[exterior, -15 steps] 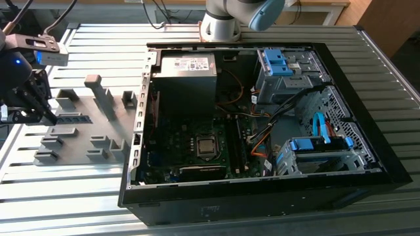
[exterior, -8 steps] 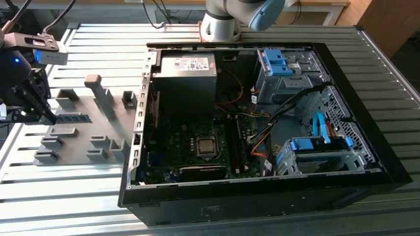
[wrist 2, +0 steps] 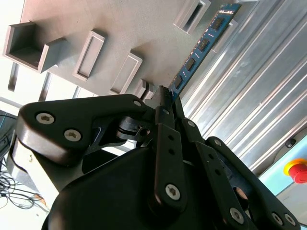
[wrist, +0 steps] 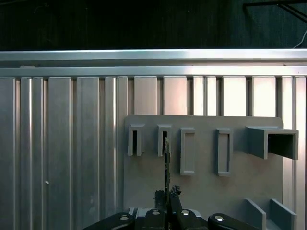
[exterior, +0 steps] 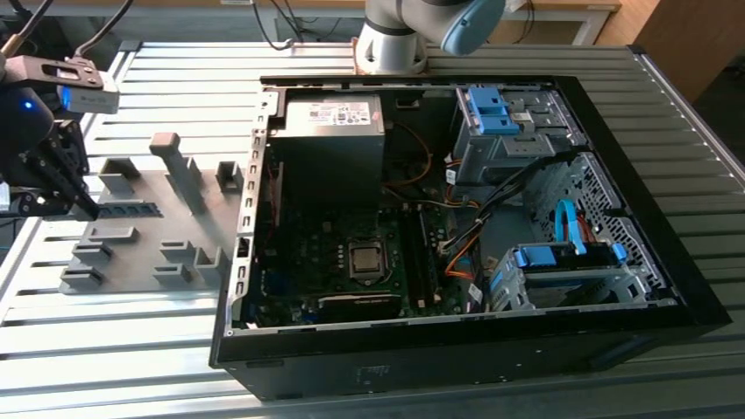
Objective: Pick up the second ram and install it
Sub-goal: 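Pick up the second ram and move it above second insertion slot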
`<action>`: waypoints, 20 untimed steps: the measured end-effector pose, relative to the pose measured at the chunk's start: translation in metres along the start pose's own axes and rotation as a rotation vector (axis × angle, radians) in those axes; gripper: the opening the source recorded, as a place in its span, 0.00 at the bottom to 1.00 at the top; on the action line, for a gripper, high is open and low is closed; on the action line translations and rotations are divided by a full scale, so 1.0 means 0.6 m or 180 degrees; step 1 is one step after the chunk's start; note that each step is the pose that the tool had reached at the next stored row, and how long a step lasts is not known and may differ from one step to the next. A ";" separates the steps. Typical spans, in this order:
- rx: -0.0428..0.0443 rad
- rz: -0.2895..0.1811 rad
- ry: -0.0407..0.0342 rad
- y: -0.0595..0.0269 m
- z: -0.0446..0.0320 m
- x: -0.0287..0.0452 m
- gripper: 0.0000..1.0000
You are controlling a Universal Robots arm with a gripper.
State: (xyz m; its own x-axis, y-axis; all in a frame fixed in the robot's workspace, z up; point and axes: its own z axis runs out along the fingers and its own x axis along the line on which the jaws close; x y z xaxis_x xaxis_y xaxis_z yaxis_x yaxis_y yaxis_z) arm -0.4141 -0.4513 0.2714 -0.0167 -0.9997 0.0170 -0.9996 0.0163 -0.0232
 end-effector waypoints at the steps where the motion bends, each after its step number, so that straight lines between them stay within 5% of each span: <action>1: 0.0000 0.0000 0.0000 0.000 0.000 0.000 0.14; 20: 0.0000 0.0000 0.0001 -0.001 -0.022 0.000 0.14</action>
State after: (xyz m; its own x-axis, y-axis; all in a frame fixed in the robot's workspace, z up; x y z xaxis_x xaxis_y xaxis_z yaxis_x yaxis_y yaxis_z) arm -0.4141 -0.4513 0.2849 -0.0167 -0.9997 0.0173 -0.9996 0.0163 -0.0231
